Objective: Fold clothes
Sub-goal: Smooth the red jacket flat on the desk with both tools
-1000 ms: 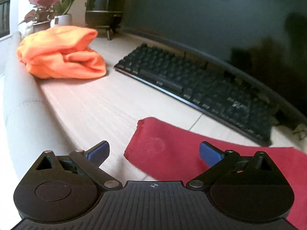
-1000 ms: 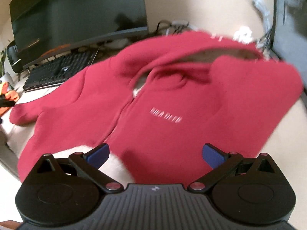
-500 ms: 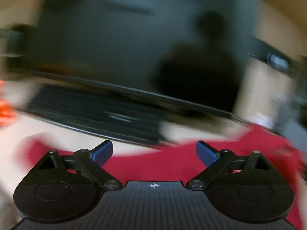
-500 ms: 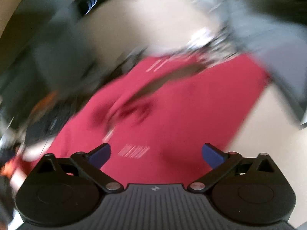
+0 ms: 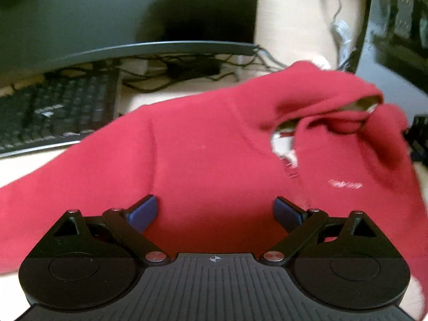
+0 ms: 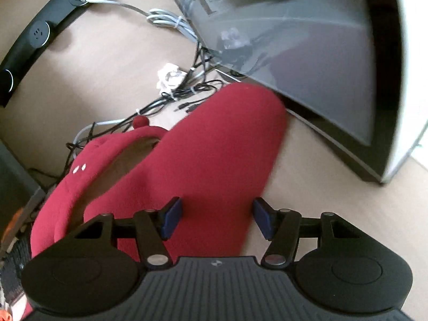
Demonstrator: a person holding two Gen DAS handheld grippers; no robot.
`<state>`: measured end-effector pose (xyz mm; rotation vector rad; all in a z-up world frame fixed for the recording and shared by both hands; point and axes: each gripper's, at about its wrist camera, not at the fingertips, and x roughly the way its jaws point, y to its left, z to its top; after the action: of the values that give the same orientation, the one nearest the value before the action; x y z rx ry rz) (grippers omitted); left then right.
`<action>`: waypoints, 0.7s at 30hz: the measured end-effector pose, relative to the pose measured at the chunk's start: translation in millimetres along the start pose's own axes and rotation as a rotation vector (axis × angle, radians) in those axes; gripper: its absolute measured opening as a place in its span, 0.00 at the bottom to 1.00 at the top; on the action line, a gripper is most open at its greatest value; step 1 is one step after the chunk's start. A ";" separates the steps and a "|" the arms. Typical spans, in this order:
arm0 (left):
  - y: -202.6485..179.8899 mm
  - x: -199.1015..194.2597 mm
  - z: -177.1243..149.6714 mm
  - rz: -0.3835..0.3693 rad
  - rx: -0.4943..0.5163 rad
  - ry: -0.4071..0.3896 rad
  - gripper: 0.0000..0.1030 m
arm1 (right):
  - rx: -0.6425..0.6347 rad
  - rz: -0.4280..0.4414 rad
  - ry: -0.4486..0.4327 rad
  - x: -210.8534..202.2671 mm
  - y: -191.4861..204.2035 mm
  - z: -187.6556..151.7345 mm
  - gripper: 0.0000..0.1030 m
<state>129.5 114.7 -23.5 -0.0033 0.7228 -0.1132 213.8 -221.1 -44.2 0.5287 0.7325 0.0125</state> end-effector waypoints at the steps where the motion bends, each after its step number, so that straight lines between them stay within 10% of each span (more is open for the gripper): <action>1: 3.9 -0.9 -0.9 0.007 -0.005 -0.002 0.94 | -0.006 0.012 -0.001 3.9 3.1 -1.5 0.57; 6: 10.9 -4.2 0.5 -0.006 -0.037 -0.022 0.95 | -0.074 0.145 -0.021 7.2 21.9 -7.5 0.20; 14: 7.0 -5.5 1.7 -0.014 -0.045 -0.029 0.95 | -0.317 0.345 -0.052 -40.6 69.5 -15.4 0.20; 16: 7.3 -5.0 1.6 -0.014 -0.048 -0.028 0.95 | -0.367 0.371 -0.012 -50.6 76.9 -20.2 0.24; 21: 8.9 -4.3 0.9 -0.016 -0.068 -0.031 0.96 | -0.494 0.402 0.042 -97.5 65.3 -21.4 0.81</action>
<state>127.8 124.0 -20.3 -0.0753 0.6955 -0.1032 138.2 -173.3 34.6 0.1932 0.6250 0.5671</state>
